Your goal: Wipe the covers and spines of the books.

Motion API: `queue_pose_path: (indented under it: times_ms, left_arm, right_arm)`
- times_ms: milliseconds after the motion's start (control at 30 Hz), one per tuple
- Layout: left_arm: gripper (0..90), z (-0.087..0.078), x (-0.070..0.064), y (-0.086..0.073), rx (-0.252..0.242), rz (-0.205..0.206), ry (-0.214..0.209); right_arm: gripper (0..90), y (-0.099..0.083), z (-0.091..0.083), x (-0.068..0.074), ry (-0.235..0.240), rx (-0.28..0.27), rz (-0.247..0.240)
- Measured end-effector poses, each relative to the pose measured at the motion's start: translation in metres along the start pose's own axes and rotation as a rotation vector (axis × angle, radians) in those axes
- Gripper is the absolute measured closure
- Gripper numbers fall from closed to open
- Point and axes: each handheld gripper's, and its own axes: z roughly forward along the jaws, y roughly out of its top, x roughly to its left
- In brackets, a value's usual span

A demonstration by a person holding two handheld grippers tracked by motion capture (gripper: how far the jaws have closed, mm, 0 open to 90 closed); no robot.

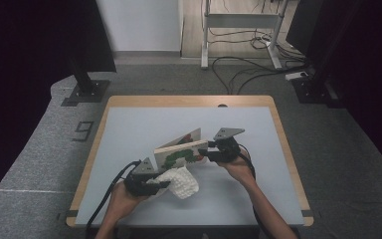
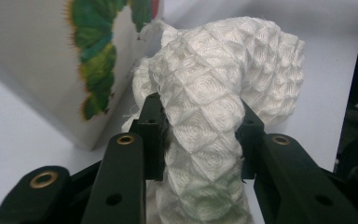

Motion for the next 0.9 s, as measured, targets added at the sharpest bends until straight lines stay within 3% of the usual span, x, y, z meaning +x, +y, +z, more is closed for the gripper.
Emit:
queue_pose_path:
  times_ms: [300, 533, 633, 900]
  left_arm:
    - [63.4, -0.028, 0.008, -0.012, -0.015, -0.031, 0.04]
    - [63.0, -0.05, 0.021, -0.026, -0.003, -0.062, 0.098]
    - [62.8, -0.061, 0.031, -0.032, 0.022, -0.078, 0.142]
    - [62.7, -0.061, 0.055, -0.039, 0.04, -0.139, 0.174]
  right_arm:
    - [55.6, 0.0, 0.0, 0.0, 0.002, 0.001, 0.001]
    - [55.5, 0.0, 0.0, 0.0, 0.003, 0.0, 0.005]
    - [55.5, -0.001, 0.0, 0.0, 0.002, 0.001, 0.005]
    - [55.5, -0.001, 0.0, 0.0, 0.004, -0.001, 0.006]
